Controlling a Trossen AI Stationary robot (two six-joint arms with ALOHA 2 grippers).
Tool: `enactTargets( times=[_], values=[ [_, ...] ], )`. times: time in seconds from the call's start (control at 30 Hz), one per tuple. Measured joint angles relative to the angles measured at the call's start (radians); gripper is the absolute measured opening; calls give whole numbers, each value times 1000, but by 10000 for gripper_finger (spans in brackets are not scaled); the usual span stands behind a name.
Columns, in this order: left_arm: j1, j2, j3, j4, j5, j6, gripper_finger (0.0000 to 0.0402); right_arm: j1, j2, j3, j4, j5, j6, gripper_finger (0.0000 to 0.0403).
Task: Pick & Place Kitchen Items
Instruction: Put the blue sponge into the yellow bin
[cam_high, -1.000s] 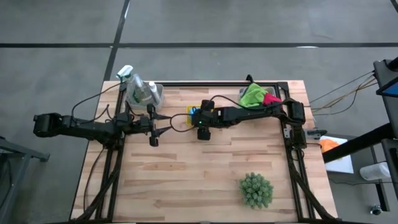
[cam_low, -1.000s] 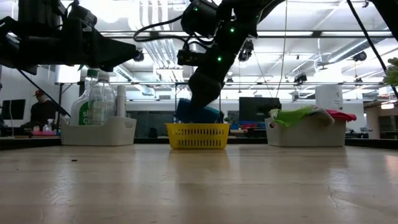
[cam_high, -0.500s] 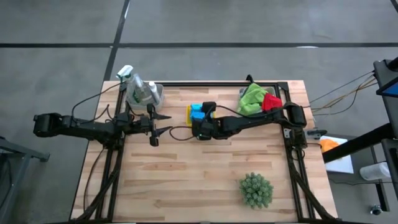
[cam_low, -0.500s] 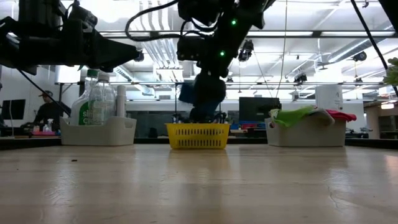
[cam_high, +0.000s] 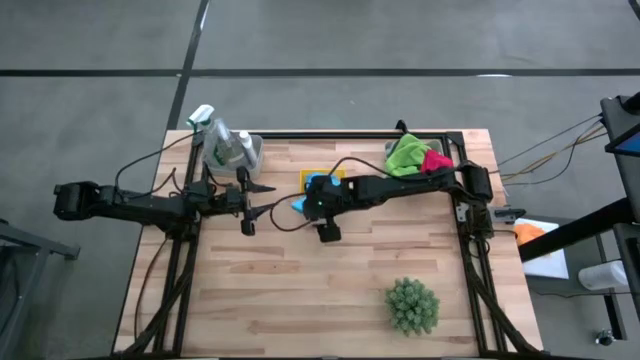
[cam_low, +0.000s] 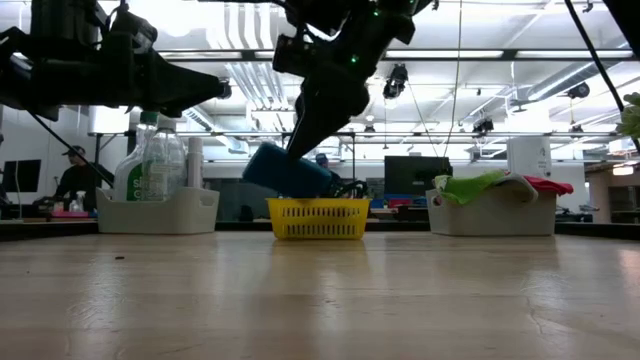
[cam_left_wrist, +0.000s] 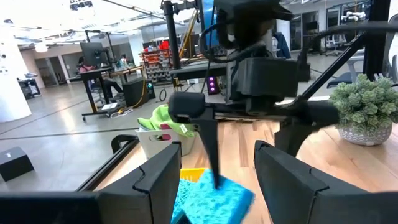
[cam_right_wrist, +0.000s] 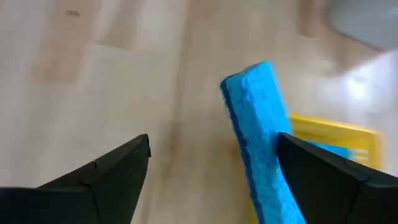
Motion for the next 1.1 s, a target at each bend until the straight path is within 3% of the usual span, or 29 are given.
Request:
enactTargets(
  times=[0.1,0.33,0.57,1.1],
  values=[
    [0,0,0,-1,0,0,201,-22,0,14,-29,-95,12,346],
    [0,0,0,-2,0,0,201,-28,-29,50,-85,-119,17,346],
    [0,0,0,-8,0,0,201,-31,-89,54,-121,-212,26,346],
    [0,0,0,-5,0,0,201,-86,-76,-13,-121,-263,42,346]
  ],
)
